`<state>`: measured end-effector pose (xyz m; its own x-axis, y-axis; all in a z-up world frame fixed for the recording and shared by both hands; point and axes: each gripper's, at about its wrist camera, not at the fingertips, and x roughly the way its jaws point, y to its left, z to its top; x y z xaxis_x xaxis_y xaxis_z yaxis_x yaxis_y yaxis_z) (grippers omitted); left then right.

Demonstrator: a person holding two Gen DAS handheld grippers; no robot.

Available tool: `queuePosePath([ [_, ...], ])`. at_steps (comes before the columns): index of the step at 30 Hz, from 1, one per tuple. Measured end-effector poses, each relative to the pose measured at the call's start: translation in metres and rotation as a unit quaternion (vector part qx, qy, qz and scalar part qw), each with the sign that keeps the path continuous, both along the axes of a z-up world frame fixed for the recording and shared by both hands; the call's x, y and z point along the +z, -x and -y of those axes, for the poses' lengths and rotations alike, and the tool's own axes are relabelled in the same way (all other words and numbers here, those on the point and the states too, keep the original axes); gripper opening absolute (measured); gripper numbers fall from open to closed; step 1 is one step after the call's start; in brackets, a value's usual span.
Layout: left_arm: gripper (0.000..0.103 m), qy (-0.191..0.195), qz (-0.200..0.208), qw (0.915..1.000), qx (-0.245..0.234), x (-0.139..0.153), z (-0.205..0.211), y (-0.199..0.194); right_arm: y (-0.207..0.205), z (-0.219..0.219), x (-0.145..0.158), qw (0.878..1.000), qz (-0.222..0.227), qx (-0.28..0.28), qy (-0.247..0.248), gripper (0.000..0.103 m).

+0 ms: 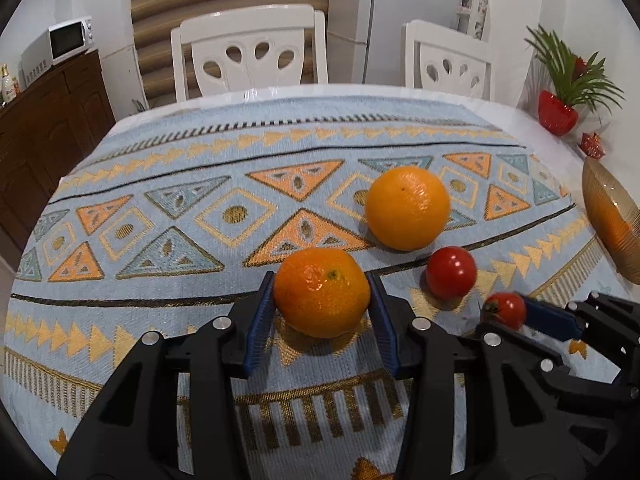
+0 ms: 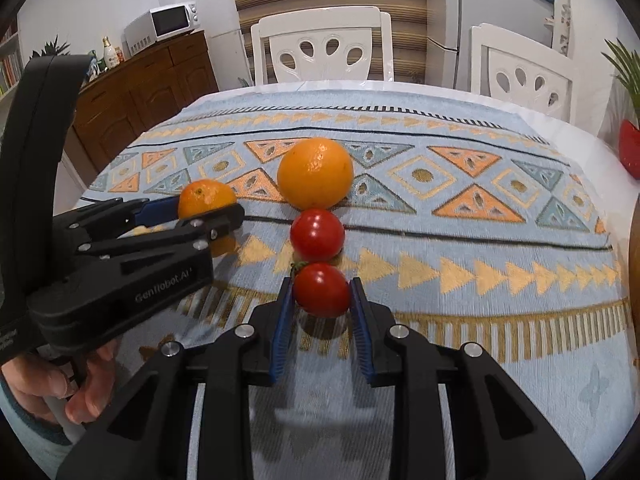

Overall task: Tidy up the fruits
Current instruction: 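Grasp a tangerine with the left tool while the right tool grasps a tomato, then carry the tangerine and tomato into the amber bowl and open both tools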

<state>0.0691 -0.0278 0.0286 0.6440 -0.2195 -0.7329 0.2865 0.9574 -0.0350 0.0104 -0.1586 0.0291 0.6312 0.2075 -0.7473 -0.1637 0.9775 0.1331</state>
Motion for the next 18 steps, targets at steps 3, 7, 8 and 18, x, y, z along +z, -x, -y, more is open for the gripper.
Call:
queuePosePath([
  [3, 0.044, -0.004, 0.007, 0.9999, -0.012, 0.006, 0.007, 0.008, 0.013, 0.014, -0.001, 0.999, -0.016, -0.001, -0.034, 0.027],
  [7, 0.044, -0.003, 0.008, 0.9995, -0.032, 0.013, 0.019, 0.025, 0.035, 0.042, -0.002, 0.998, -0.021, -0.025, -0.054, 0.027],
  [8, 0.044, -0.002, 0.007, 0.9993, -0.036, 0.014, 0.022, 0.030, 0.039, 0.049, -0.002, 0.998, -0.021, -0.031, -0.059, 0.027],
  [18, 0.044, -0.005, 0.021, 0.9956, -0.091, 0.030, 0.089, 0.074, 0.080, 0.112, -0.004, 0.993, -0.029, -0.080, -0.079, 0.027],
])
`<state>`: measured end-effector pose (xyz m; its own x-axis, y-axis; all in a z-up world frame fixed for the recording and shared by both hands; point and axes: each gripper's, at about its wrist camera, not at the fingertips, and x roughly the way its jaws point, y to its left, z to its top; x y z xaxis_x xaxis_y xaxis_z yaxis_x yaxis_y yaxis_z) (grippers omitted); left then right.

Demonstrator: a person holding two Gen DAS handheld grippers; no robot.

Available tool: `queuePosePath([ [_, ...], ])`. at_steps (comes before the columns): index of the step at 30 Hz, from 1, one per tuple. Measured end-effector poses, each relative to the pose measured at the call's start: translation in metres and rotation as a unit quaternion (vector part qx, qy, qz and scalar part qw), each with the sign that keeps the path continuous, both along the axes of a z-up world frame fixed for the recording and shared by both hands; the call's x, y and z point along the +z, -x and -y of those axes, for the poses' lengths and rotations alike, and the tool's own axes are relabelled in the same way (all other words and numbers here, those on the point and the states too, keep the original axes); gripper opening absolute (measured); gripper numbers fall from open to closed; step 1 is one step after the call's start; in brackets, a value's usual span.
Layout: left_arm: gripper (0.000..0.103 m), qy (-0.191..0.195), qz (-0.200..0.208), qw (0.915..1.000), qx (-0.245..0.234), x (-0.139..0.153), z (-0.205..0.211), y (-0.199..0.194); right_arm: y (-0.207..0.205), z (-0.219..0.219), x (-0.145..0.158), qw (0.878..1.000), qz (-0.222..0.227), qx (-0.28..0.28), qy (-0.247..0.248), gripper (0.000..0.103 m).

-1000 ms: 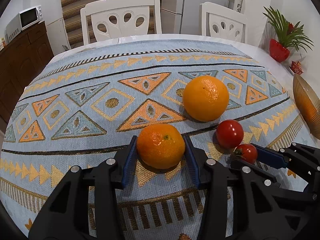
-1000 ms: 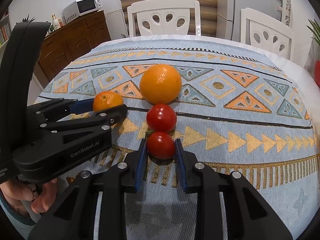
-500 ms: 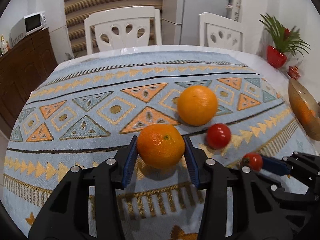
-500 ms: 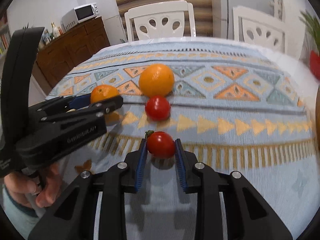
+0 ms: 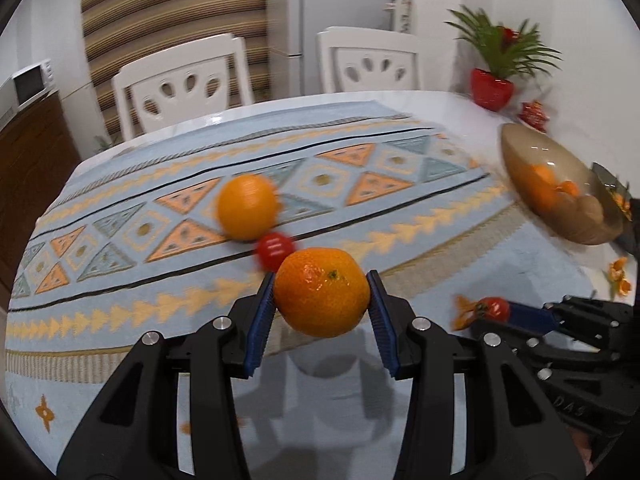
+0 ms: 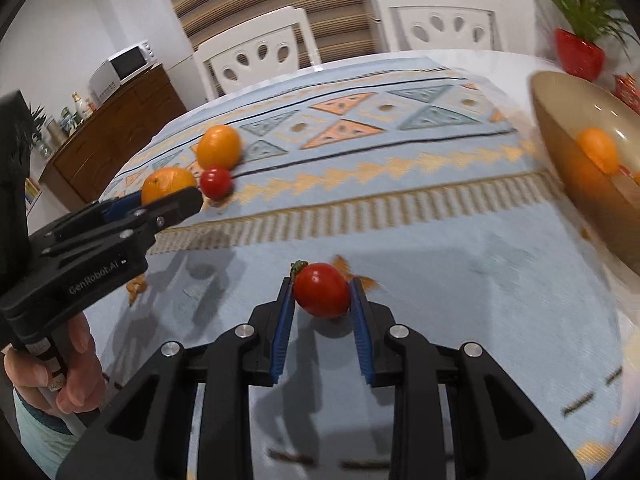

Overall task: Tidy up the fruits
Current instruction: 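Carry the tangerine and tomato into the amber bowl and open both tools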

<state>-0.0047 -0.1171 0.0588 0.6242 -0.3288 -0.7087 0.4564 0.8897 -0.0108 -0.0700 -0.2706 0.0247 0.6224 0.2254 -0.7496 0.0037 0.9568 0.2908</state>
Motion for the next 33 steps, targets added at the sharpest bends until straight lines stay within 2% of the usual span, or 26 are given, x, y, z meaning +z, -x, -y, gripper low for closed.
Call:
queuePosePath([
  [4, 0.044, 0.002, 0.019, 0.9995, -0.027, 0.012, 0.035, 0.012, 0.016, 0.028, 0.007, 1.000, -0.001, -0.015, -0.024, 0.027],
  [12, 0.044, 0.026, 0.033, 0.9947, -0.095, 0.044, 0.116, 0.017, 0.043, 0.091, 0.052, 0.996, 0.049, -0.077, -0.006, 0.027],
  [18, 0.045, 0.042, 0.044, 0.9877, -0.144, 0.062, 0.178, 0.020, 0.043, 0.141, 0.074, 0.988, 0.066, -0.138, 0.015, 0.027],
  [23, 0.045, 0.040, 0.046, 0.9824, -0.177, 0.064, 0.219, 0.020, 0.040, 0.180, 0.078, 0.981, 0.070, -0.182, 0.002, 0.028],
  [26, 0.045, 0.037, 0.048, 0.9806, -0.187, 0.064, 0.233, 0.017, 0.032, 0.195, 0.079, 0.977, 0.068, -0.202, 0.009, 0.028],
  [33, 0.045, 0.055, 0.029, 0.9773, -0.202, 0.057, 0.256, 0.005, 0.021, 0.233, 0.083, 0.966, 0.066, -0.251, 0.016, 0.028],
])
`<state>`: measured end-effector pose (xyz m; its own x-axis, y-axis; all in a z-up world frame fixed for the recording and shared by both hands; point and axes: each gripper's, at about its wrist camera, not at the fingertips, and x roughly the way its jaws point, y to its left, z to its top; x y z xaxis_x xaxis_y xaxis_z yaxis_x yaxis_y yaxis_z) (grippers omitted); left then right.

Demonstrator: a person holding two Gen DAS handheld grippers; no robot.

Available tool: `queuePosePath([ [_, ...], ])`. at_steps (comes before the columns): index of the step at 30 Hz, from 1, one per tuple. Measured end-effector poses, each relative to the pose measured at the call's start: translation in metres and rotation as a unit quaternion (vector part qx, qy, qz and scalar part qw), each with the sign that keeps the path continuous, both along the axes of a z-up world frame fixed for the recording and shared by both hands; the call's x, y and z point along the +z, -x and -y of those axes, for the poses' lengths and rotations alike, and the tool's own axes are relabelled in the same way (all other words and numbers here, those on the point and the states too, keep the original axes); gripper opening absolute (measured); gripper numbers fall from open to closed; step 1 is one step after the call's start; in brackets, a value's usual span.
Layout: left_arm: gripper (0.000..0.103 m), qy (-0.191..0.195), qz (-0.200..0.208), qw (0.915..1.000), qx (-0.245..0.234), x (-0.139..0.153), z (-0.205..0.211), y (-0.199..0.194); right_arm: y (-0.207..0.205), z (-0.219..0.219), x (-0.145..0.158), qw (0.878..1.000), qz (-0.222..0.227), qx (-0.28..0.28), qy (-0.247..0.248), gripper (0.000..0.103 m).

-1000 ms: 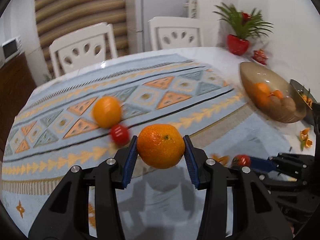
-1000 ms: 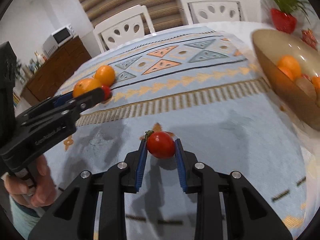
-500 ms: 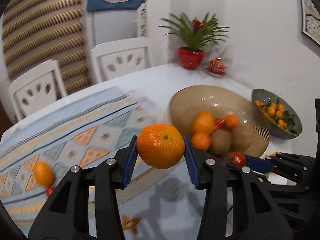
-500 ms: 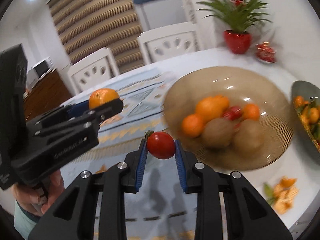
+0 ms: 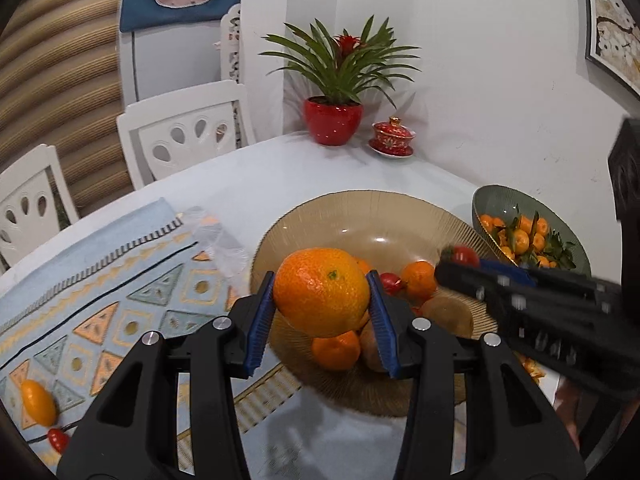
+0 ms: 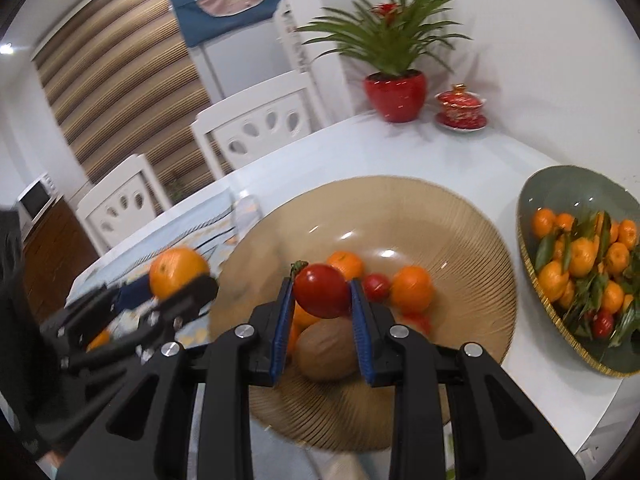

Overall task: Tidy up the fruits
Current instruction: 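Carry the tangerine and tomato into the amber bowl and open both tools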

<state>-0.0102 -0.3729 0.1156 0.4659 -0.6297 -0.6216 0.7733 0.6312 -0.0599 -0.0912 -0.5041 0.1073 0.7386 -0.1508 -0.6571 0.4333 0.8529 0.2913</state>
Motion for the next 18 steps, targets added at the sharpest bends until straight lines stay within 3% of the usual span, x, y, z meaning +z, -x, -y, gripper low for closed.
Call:
queuePosePath([
  [4, 0.045, -0.034, 0.020, 0.9991, -0.015, -0.006, 0.013, -0.002, -0.007, 0.024, -0.001, 0.999, -0.011, -0.029, 0.009, 0.028],
  [11, 0.045, -0.040, -0.012, 0.9991, -0.013, -0.023, 0.028, -0.024, -0.026, 0.044, -0.016, 0.998, -0.039, -0.053, 0.003, 0.028],
  [18, 0.045, -0.052, -0.001, 0.9983, -0.027, -0.029, 0.037, -0.020, -0.040, 0.043, -0.024, 0.996, -0.061, -0.067, 0.019, 0.028],
])
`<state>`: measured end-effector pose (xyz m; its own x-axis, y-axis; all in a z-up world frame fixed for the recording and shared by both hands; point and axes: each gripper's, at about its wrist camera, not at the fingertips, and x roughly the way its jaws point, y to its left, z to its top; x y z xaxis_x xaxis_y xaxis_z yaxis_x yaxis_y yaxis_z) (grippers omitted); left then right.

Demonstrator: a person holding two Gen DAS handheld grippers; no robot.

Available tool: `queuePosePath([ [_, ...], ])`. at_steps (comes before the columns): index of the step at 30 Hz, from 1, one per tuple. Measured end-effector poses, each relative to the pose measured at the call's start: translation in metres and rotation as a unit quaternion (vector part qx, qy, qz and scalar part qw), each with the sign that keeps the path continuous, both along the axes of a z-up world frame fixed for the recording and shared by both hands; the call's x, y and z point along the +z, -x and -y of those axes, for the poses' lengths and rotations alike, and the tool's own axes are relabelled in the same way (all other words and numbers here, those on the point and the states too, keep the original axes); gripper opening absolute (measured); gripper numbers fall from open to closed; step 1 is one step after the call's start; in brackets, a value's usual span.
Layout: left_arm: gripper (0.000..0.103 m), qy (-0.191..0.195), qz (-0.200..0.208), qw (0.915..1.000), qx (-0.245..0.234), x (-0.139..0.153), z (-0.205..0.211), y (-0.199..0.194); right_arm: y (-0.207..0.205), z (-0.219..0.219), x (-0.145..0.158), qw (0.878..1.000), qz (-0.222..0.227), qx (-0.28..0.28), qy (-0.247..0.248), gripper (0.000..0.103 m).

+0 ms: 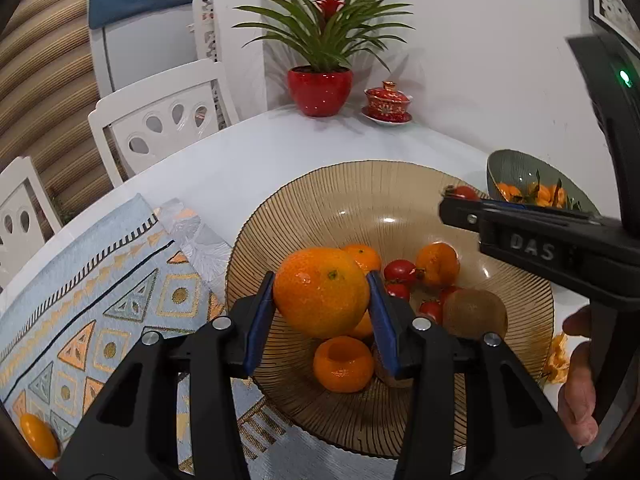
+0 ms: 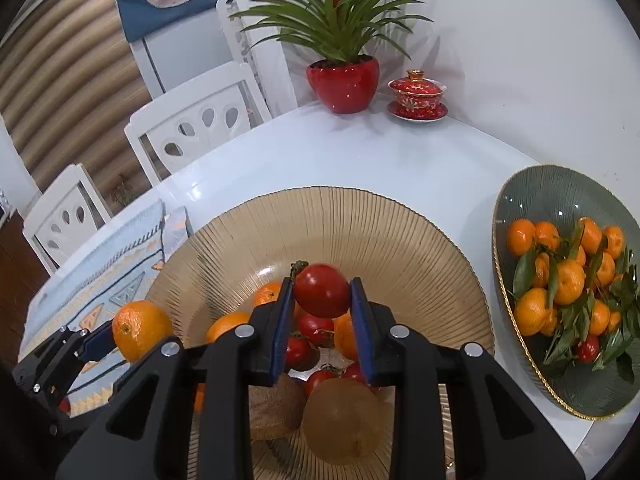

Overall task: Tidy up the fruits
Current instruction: 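Carry the tangerine and tomato into the amber bowl and open both tools, then move both open tools back toward the orange and tomato on the cloth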

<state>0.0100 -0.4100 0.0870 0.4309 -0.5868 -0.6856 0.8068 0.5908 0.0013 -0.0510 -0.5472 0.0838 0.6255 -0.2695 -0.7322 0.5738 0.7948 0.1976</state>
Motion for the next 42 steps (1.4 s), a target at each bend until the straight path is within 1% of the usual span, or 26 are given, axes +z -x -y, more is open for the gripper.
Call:
queuePosePath([
  [2, 0.045, -0.003, 0.006, 1.0000, 0.000, -0.001, 0.001, 0.000, -0.004, -0.001, 0.000, 1.000, -0.007, -0.001, 0.007, 0.028],
  [7, 0.045, -0.006, -0.001, 1.0000, 0.005, -0.003, 0.005, -0.004, -0.010, 0.002, -0.001, 1.000, -0.011, -0.001, 0.005, 0.028],
  [10, 0.045, -0.006, -0.009, 0.9999, 0.002, -0.004, 0.008, -0.005, -0.019, 0.005, -0.004, 0.999, -0.030, 0.001, 0.015, 0.028],
  [13, 0.046, -0.007, -0.010, 0.9999, 0.003, -0.005, 0.012, -0.006, -0.024, 0.010, -0.004, 0.999, -0.034, -0.002, 0.005, 0.029],
  [14, 0.048, -0.006, -0.009, 0.9999, 0.003, -0.005, 0.013, -0.006, -0.025, 0.010, -0.003, 0.999, -0.036, -0.003, 0.007, 0.029],
  [16, 0.055, -0.005, -0.010, 0.9999, 0.004, -0.003, 0.012, -0.005, -0.026, 0.011, -0.003, 0.999, -0.038, -0.001, 0.004, 0.030],
  [18, 0.056, -0.003, -0.003, 1.0000, 0.003, -0.001, 0.008, -0.004, -0.022, 0.009, 0.000, 0.999, -0.032, 0.006, -0.002, 0.030],
  [20, 0.060, -0.002, -0.002, 1.0000, 0.007, 0.002, 0.002, -0.003, -0.017, 0.005, 0.003, 1.000, -0.026, 0.008, 0.001, 0.030],
  [23, 0.063, 0.011, -0.013, 0.9998, 0.013, 0.008, -0.012, -0.003, -0.009, -0.002, 0.007, 1.000, -0.016, 0.015, -0.007, 0.030],
  [25, 0.063, 0.014, -0.009, 0.9997, 0.017, 0.012, -0.020, 0.000, -0.005, -0.009, 0.011, 1.000, -0.011, 0.018, -0.007, 0.035],
  [27, 0.063, 0.010, 0.007, 0.9996, 0.025, 0.016, -0.028, 0.007, 0.000, -0.015, 0.015, 1.000, -0.007, 0.022, -0.005, 0.040],
  [30, 0.063, 0.016, 0.017, 0.9991, 0.035, 0.024, -0.044, 0.016, 0.003, -0.028, 0.026, 0.999, -0.007, 0.040, 0.010, 0.040],
  [36, 0.063, 0.035, 0.029, 0.9976, 0.052, 0.040, -0.074, 0.028, 0.013, -0.055, 0.052, 0.998, 0.013, 0.060, 0.030, 0.040],
  [39, 0.065, 0.043, 0.036, 0.9967, 0.059, 0.049, -0.087, 0.035, 0.018, -0.074, 0.063, 0.996, 0.020, 0.072, 0.043, 0.040],
  [42, 0.070, 0.054, 0.044, 0.9955, 0.065, 0.058, -0.104, 0.042, 0.023, -0.093, 0.069, 0.994, 0.022, 0.083, 0.067, 0.040],
])
